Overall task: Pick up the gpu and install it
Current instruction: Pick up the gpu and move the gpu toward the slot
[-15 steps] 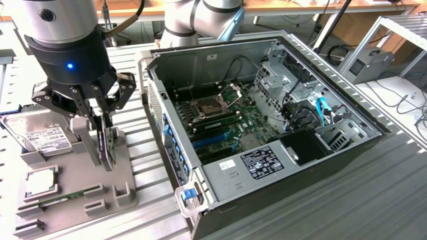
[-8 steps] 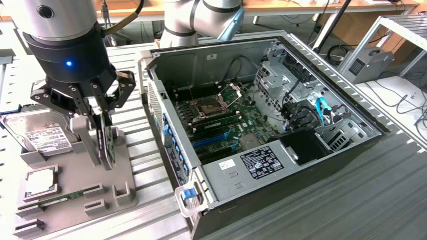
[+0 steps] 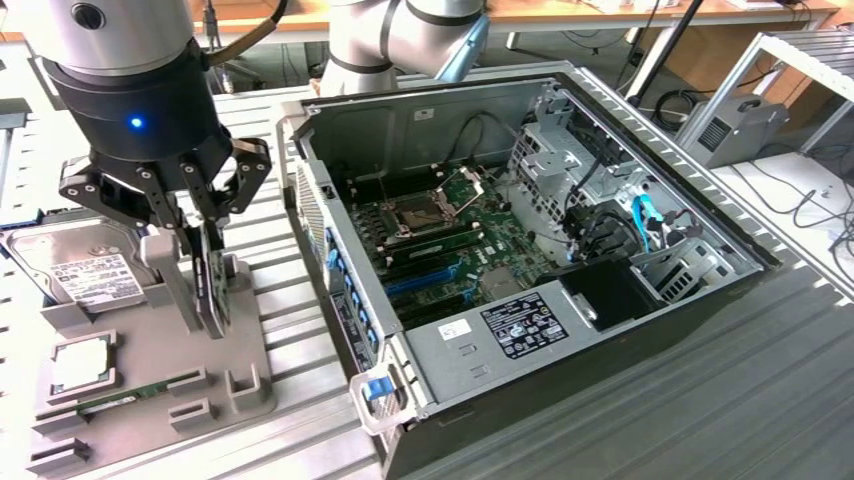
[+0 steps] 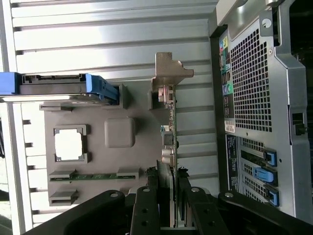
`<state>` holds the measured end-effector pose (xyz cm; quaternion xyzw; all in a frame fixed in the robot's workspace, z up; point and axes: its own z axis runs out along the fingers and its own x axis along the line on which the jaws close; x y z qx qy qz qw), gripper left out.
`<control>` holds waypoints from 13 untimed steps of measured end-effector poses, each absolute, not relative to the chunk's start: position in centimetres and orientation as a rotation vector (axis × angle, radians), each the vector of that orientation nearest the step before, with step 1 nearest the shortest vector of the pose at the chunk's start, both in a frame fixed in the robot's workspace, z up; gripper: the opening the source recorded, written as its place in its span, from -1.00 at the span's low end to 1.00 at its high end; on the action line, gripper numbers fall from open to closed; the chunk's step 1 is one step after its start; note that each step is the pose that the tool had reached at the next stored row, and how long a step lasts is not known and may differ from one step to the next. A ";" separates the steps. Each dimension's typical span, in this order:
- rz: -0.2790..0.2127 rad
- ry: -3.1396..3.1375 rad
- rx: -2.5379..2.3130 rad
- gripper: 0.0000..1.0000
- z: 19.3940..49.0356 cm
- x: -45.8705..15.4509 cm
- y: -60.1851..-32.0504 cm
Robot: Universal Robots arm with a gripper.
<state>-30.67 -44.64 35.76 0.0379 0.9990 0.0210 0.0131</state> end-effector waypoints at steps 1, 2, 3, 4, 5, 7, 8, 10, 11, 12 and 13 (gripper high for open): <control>0.065 3.112 0.118 -0.47 35.8 -30.7 -44.6; 0.065 3.112 0.118 -0.47 35.9 -30.7 -44.6; 0.065 3.112 0.118 -0.47 35.9 -30.7 -44.6; 0.065 3.112 0.118 -0.47 36.0 -30.7 -44.6; 0.065 3.112 0.118 -0.47 36.0 -30.7 -44.6; 0.065 3.112 0.118 -0.47 36.1 -30.7 -44.6; 0.065 3.112 0.118 -0.47 36.2 -30.7 -44.6; 0.065 3.112 0.118 -0.47 36.4 -30.7 -44.6; 0.065 3.112 0.118 -0.47 36.5 -30.7 -44.6; 0.065 3.112 0.118 -0.47 36.5 -30.7 -44.6; 0.065 3.112 0.118 -0.47 36.6 -30.7 -44.6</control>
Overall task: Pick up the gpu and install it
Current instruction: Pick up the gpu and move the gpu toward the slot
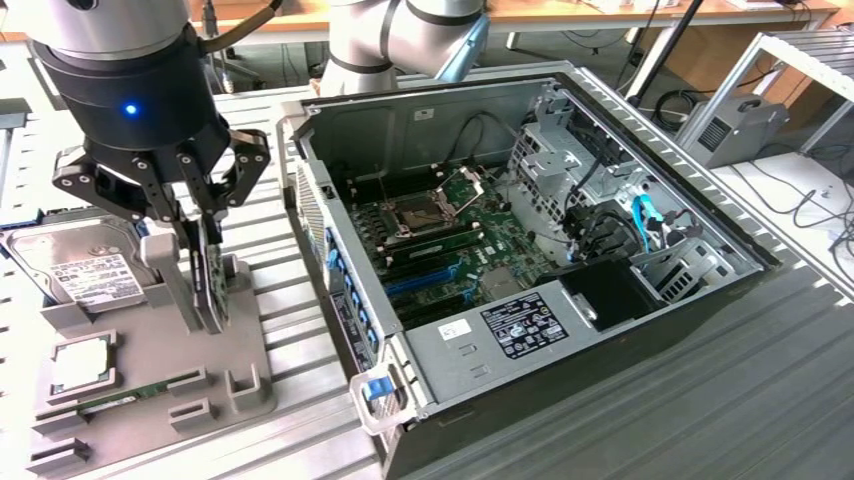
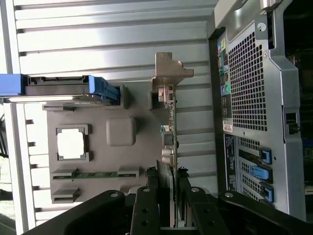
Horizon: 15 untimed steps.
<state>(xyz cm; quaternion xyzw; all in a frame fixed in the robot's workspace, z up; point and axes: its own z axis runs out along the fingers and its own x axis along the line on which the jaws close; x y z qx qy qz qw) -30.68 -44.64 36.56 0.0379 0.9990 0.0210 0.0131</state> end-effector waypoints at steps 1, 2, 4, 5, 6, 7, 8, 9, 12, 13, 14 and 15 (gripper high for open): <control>0.065 3.112 0.118 -0.47 36.6 -30.7 -44.6; 0.065 3.112 0.118 -0.47 36.6 -30.7 -44.6; 0.065 3.112 0.118 -0.47 36.7 -30.7 -44.6; 0.065 3.112 0.118 -0.47 36.8 -30.7 -44.6; 0.065 3.112 0.118 -0.47 36.8 -30.7 -44.6; 0.065 3.112 0.118 -0.47 36.8 -30.7 -44.6; 0.065 3.112 0.118 -0.47 36.9 -30.7 -44.6; 0.065 3.112 0.118 -0.47 36.9 -30.7 -44.6; 0.065 3.112 0.118 -0.47 37.0 -30.7 -44.6; 0.065 3.112 0.118 -0.47 37.1 -30.7 -44.6; 0.065 3.112 0.118 -0.47 37.1 -30.7 -44.6; 0.065 3.112 0.118 -0.47 37.1 -30.7 -44.6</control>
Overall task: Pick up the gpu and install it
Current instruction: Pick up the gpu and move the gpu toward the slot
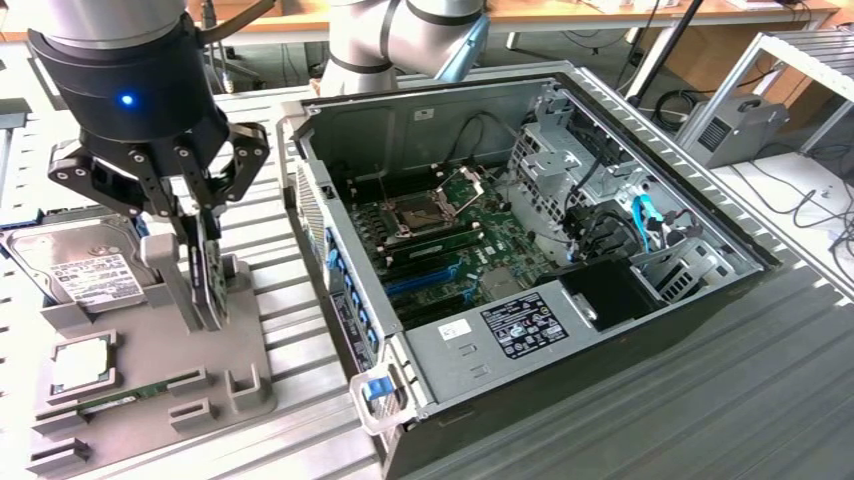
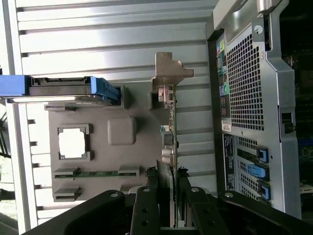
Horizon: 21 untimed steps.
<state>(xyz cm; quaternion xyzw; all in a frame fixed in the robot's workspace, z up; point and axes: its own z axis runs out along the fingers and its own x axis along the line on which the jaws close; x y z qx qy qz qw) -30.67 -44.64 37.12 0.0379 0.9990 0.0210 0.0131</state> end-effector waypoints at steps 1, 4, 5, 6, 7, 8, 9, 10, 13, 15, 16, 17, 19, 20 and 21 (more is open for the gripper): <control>0.065 3.112 0.118 -0.47 37.2 -30.7 -44.6; 0.065 3.112 0.118 -0.47 37.2 -30.7 -44.6; 0.065 3.112 0.118 -0.47 37.3 -30.7 -44.6; 0.065 3.112 0.118 -0.47 37.3 -30.7 -44.6; 0.065 3.112 0.118 -0.47 37.4 -30.7 -44.6; 0.066 3.112 0.118 -0.47 37.4 -30.7 -44.6; 0.065 3.112 0.118 -0.47 37.4 -30.7 -44.6; 0.065 3.112 0.118 -0.47 37.4 -30.7 -44.6; 0.065 3.112 0.118 -0.47 37.5 -30.7 -44.6; 0.065 3.112 0.118 -0.47 37.6 -30.7 -44.6; 0.065 3.112 0.118 -0.47 37.6 -30.7 -44.6; 0.065 3.112 0.118 -0.47 37.6 -30.7 -44.6; 0.065 3.112 0.118 -0.47 37.7 -30.7 -44.6; 0.065 3.112 0.118 -0.47 37.7 -30.7 -44.6; 0.065 3.112 0.118 -0.47 37.8 -30.7 -44.6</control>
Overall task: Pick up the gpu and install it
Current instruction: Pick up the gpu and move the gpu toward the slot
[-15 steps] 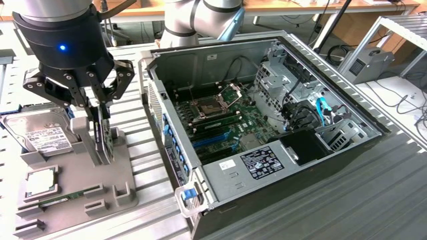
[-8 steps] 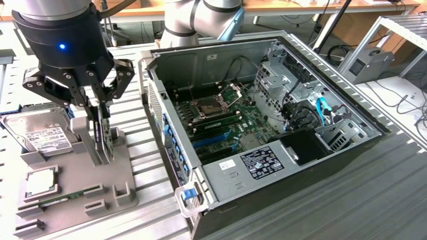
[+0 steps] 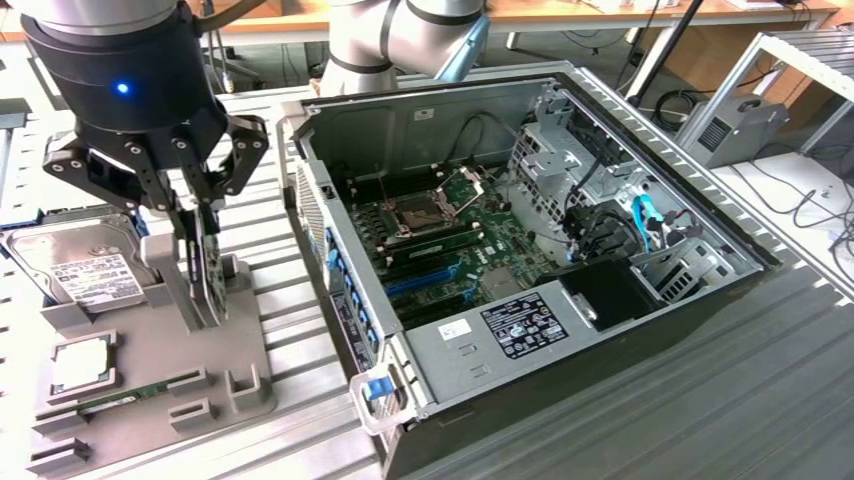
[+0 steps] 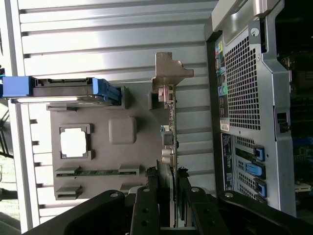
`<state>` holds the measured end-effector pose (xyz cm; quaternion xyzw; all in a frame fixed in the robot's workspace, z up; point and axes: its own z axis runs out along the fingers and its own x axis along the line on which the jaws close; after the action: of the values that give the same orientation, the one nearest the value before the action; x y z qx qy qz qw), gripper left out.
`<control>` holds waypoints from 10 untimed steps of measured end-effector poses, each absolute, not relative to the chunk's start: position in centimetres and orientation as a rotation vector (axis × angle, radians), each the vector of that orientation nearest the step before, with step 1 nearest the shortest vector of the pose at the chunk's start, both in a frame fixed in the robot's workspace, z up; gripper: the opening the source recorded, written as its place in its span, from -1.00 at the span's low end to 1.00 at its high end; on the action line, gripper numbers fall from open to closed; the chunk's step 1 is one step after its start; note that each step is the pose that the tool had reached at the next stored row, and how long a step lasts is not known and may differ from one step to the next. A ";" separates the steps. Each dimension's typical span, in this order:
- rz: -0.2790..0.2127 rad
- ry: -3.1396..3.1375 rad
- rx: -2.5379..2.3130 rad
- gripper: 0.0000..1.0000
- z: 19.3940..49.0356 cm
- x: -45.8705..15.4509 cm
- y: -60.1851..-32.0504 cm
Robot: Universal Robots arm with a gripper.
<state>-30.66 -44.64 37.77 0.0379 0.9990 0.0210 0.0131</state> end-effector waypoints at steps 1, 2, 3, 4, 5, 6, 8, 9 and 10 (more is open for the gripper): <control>0.065 3.112 0.118 -0.47 37.8 -30.7 -44.6; 0.065 3.112 0.118 -0.47 37.8 -30.7 -44.6; 0.065 3.112 0.118 -0.47 37.9 -30.7 -44.6; 0.065 3.112 0.118 -0.47 37.9 -30.7 -44.6; 0.065 3.112 0.118 -0.47 37.9 -30.7 -44.6; 0.065 3.112 0.118 -0.47 38.0 -30.7 -44.6; 0.065 3.112 0.118 -0.47 38.0 -30.7 -44.6; 0.065 3.112 0.118 -0.47 38.0 -30.7 -44.6; 0.065 3.112 0.118 -0.47 38.1 -30.7 -44.6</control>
<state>-30.65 -44.64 38.08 0.0379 0.9990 0.0210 0.0131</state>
